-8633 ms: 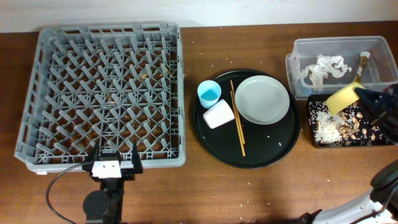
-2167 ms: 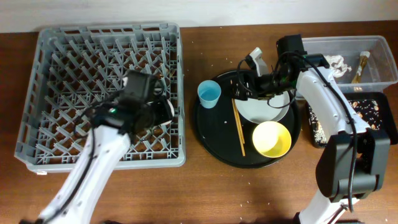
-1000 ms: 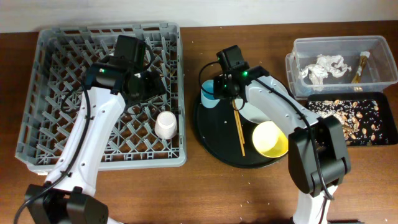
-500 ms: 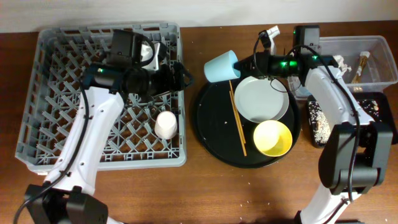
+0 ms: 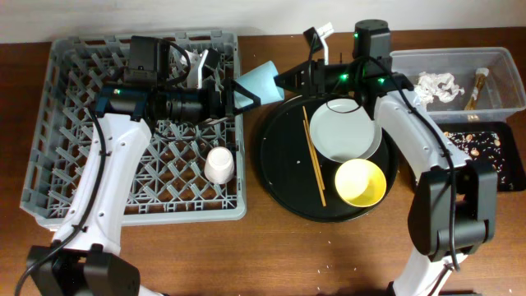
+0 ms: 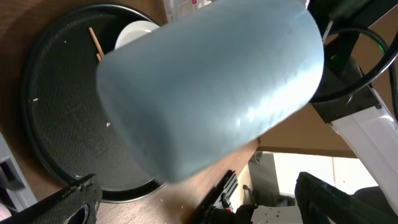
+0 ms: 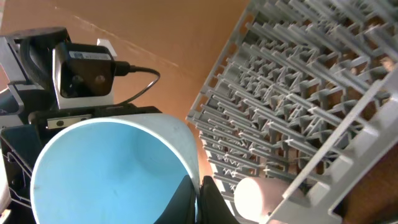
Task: Sort waste into correct bins and load items into the dishwasher rack
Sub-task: 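Hand the light-blue cup from the right gripper to the left gripper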
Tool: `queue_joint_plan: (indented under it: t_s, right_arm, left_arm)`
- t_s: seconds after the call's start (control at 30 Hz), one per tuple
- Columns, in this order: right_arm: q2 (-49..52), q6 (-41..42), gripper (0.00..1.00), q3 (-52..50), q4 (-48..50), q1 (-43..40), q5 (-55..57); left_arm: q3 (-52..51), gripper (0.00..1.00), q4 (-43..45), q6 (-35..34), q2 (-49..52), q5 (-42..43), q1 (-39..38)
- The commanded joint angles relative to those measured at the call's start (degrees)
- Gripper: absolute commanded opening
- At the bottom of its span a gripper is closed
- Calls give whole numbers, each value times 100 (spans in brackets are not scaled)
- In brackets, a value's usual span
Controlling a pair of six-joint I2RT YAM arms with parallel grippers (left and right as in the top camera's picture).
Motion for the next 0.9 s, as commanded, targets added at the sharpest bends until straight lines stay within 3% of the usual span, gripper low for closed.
queue_joint_plan:
  t_s: [0.0,0.23,0.6,0.7,0.77,0.87]
  right_arm:
    - [-138,103,4,44,42,192,-205]
    - [-138,994,4,44,970,302,-697]
    - [-114,953,4,42,905,750,-433]
    - [-114,953,4,39,872,750,-398]
    - [-114,951,4,39,719,750,-122]
    - [-114,933,4,35,667,752,-48]
  left_arm:
    - [57,99,13,133,94,140,26]
    - [57,99,334,131,94,824,52]
    - [57,89,422,24,94,1064,155]
    - [57,73,415,22,94,1071,369]
    - [57,56,415,22,94,1084,385]
    - [57,53,420,22,94,1080,413]
